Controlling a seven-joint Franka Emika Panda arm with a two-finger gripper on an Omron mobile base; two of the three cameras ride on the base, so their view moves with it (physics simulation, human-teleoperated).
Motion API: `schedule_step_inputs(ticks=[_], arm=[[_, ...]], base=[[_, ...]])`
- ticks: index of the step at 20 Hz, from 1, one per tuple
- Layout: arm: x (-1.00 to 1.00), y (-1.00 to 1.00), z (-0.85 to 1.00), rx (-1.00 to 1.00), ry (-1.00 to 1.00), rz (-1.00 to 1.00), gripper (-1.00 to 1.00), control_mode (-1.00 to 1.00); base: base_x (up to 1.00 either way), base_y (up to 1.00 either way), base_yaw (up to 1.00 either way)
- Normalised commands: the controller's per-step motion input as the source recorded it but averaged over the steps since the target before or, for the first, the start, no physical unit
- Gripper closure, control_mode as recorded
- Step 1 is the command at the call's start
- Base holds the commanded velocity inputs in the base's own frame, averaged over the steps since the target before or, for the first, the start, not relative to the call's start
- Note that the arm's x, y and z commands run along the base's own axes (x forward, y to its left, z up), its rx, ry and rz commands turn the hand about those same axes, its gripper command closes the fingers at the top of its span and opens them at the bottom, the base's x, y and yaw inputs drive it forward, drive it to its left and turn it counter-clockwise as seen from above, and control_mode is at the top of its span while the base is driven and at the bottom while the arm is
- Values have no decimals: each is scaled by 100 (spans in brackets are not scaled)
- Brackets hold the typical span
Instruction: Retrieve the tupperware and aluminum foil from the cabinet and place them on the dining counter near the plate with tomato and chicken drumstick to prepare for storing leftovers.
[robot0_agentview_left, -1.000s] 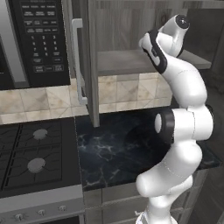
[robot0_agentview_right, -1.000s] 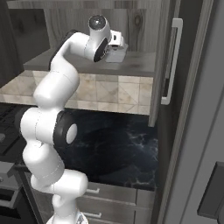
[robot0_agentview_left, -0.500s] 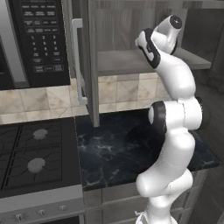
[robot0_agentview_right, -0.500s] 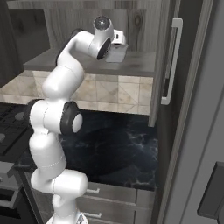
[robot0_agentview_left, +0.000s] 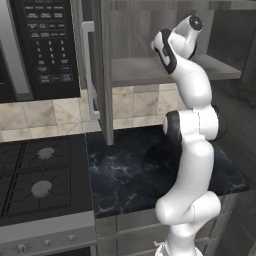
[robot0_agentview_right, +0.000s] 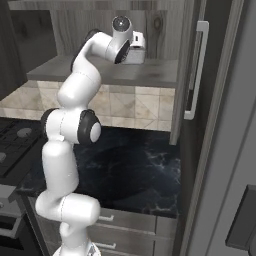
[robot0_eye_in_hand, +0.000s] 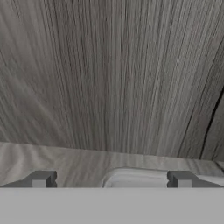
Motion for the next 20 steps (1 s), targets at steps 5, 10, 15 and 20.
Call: schedule_step_inputs(ticks=[5, 10, 15, 20], arm=[[19, -4, -44, -1, 10, 3, -100, -100], [-25, -17, -75, -7, 17, 0, 100, -100], [-63, -17, -76, -8, 6, 0, 100, -100], [-54, 0, -80, -4, -4, 0, 100, -100]], base=[[0, 0, 0], [0, 0, 0], [0, 0, 0], [0, 0, 0]])
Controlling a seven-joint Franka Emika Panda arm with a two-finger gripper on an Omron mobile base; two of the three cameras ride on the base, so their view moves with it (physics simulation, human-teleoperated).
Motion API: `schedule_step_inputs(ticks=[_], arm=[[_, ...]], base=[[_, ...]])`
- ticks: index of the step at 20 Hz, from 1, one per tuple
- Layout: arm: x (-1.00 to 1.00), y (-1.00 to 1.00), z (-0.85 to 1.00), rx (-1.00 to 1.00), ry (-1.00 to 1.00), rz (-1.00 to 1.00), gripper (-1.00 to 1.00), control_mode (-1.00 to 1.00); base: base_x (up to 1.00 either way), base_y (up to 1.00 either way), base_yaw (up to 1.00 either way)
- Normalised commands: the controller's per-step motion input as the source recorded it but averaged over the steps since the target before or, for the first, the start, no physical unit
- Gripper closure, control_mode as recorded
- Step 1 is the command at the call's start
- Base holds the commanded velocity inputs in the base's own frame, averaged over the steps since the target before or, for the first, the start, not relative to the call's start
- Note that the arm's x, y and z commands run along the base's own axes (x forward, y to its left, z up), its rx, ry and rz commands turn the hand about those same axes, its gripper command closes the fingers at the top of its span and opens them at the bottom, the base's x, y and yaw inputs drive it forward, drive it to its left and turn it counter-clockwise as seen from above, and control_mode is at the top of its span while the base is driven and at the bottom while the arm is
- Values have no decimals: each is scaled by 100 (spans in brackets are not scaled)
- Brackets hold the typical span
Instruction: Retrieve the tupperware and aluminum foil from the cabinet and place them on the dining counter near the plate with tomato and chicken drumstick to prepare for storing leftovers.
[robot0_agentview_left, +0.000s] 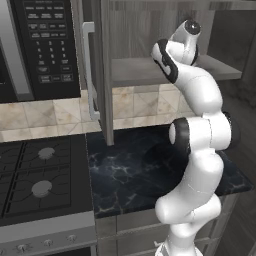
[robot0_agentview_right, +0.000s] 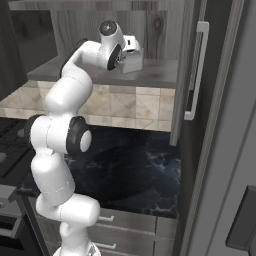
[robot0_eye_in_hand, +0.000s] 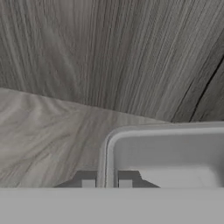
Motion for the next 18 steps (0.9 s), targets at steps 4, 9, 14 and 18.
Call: schedule_step_inputs(ticks=[4, 9, 14, 18], arm=[[-43, 0, -10, 0, 12, -5, 100, -100], [-53, -5, 44, 0, 11, -2, 100, -100], [-100, -1, 32, 0, 10, 0, 100, -100], [-100, 0, -26, -1, -3, 0, 100, -100]], base=[[0, 0, 0], [0, 0, 0], [0, 0, 0], [0, 0, 0]])
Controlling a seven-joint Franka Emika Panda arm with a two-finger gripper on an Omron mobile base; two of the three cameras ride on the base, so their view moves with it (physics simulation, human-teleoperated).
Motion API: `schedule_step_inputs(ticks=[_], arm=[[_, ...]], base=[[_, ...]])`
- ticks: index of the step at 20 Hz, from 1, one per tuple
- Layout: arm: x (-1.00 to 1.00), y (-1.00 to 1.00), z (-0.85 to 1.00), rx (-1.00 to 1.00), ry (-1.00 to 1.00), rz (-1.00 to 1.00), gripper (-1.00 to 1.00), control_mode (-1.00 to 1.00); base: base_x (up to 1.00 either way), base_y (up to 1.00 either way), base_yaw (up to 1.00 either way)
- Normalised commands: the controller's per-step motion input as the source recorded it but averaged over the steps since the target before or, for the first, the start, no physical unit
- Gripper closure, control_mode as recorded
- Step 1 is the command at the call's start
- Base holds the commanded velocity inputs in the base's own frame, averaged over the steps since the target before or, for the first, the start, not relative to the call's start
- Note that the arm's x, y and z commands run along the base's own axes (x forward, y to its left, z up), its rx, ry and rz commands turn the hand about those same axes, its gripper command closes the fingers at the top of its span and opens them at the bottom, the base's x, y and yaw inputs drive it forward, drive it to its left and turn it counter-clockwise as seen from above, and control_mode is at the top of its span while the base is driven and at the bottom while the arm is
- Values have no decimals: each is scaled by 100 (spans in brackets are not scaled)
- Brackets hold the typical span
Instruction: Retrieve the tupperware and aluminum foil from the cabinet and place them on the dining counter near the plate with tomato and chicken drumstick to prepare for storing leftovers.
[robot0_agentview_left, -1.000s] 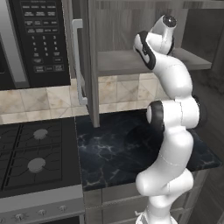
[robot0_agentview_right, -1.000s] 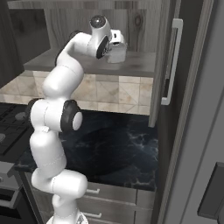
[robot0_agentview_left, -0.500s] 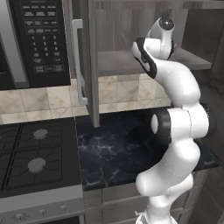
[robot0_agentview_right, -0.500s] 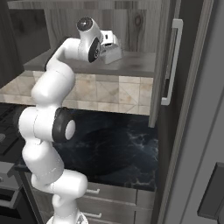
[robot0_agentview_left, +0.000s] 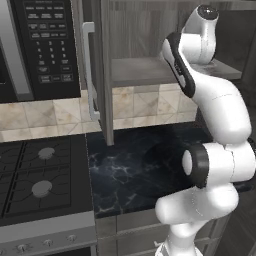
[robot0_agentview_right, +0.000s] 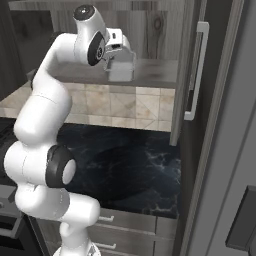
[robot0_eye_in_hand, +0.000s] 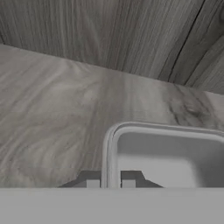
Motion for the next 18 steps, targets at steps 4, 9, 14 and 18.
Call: schedule_step_inputs(ticks=[4, 9, 14, 18], arm=[[-100, 0, -18, 0, -8, 0, 100, -100], [-100, 3, 0, -1, 4, 2, 100, -100], [-100, 21, -15, -10, 17, 13, 100, -100], [-94, 3, -2, -5, 16, 8, 100, -100]], base=[[0, 0, 0], [0, 0, 0], [0, 0, 0], [0, 0, 0]])
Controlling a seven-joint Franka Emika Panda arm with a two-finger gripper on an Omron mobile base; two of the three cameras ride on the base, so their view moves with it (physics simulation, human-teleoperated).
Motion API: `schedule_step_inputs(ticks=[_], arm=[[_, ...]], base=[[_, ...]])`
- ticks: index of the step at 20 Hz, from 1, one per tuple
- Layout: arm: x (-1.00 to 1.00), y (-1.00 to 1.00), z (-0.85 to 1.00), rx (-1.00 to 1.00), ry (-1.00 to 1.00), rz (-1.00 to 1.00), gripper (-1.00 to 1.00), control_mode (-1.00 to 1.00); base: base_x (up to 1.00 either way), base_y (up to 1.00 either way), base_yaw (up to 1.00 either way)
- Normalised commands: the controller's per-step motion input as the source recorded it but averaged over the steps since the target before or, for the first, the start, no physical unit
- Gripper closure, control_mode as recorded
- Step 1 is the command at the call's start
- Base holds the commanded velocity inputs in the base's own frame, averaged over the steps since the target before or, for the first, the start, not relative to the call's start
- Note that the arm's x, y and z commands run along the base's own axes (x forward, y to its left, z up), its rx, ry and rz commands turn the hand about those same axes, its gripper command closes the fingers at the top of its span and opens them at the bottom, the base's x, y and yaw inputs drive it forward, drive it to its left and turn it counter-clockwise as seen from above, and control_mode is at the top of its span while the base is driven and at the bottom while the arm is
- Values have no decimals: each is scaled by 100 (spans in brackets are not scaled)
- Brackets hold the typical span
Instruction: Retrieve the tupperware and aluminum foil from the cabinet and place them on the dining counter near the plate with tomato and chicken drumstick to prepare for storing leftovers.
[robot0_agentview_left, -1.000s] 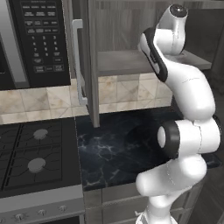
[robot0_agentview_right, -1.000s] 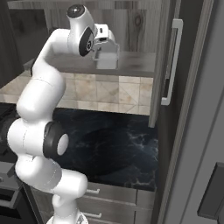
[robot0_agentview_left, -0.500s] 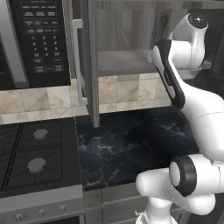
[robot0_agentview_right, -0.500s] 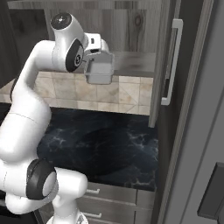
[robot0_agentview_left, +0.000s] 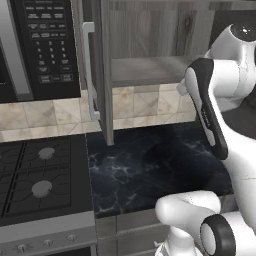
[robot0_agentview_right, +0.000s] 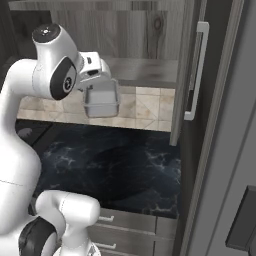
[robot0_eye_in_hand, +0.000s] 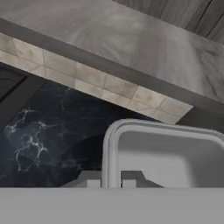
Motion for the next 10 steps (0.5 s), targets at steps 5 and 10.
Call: schedule_step_inputs(ticks=[5, 10], arm=[[-65, 0, 0, -2, 9, 2, 100, -100], [-50, 0, 0, -1, 12, 1, 100, -100]], base=[[0, 0, 0], [0, 0, 0]])
